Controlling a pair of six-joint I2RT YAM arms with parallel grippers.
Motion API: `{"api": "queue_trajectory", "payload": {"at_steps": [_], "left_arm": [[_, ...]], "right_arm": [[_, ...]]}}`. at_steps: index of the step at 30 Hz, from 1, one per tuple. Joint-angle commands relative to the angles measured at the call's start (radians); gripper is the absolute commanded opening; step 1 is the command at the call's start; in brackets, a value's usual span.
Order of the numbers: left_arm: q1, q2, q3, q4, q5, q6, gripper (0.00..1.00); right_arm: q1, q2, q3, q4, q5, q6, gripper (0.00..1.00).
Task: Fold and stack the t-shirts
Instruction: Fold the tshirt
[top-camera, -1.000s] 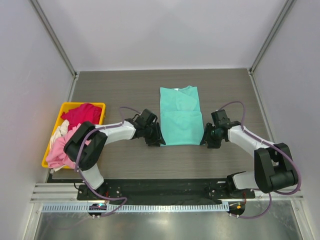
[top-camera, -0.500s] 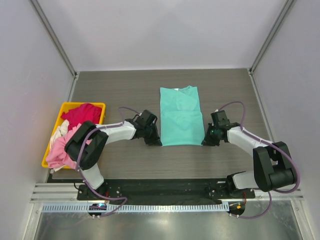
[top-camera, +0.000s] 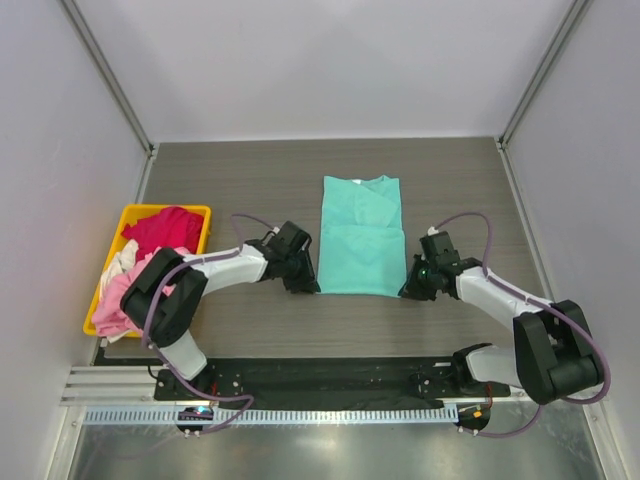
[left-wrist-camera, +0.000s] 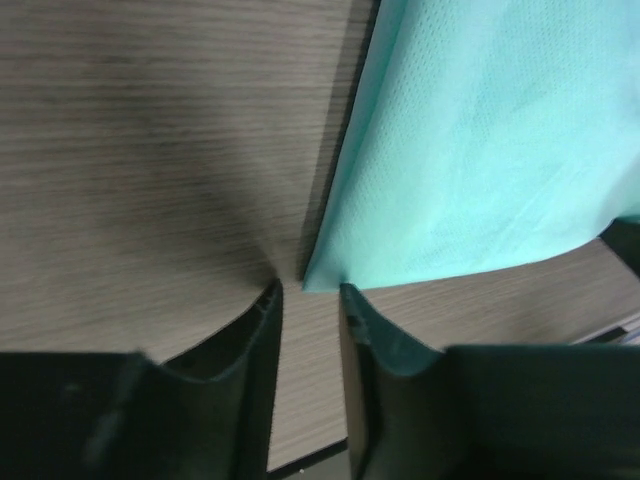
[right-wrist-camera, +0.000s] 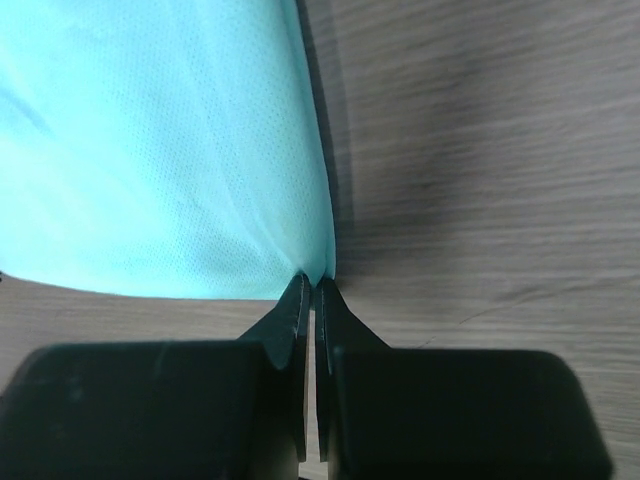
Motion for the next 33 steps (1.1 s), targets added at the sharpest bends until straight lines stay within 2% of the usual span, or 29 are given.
{"api": "queue_trajectory", "payload": {"at_steps": [1,5,11,16,23,26,27,33], "left_arm": [[-0.001,-0.058,-0.039,-0.055,-0.057,0.0,0.33],[-0.001,-0.081,-0.082,-0.047,-0.075,-0.005,0.39],[-0.001,-0.037,-0.086,-0.013,-0.07,-0.012,0.39],[-0.001,0.027,-0.075,0.019,-0.05,-0.011,0.27],[-0.001,0.061,-0.072,0.025,-0.05,-0.011,0.2],[-0.001,0.055,-0.073,0.014,-0.066,-0.012,0.08],[-0.001,0.049,-0.073,-0.002,-0.069,-0.012,0.0],[-0.031,-0.037,-0.075,-0.068,-0.122,-0.024,0.0]], "right_arm": [[0.043,-0.043,-0.033,0.001,0.003,0.058,0.01],[0.044,-0.062,-0.046,0.001,0.011,0.061,0.01],[0.045,-0.076,-0.047,-0.001,0.011,0.065,0.01],[0.045,-0.066,-0.05,0.002,0.012,0.056,0.01],[0.045,-0.082,-0.056,0.001,0.023,0.056,0.01],[0.045,-0.075,-0.05,-0.008,0.029,0.055,0.01],[0.045,-0.075,-0.049,-0.013,0.038,0.056,0.01],[0.045,-0.128,-0.038,-0.07,0.055,0.067,0.01]]}}
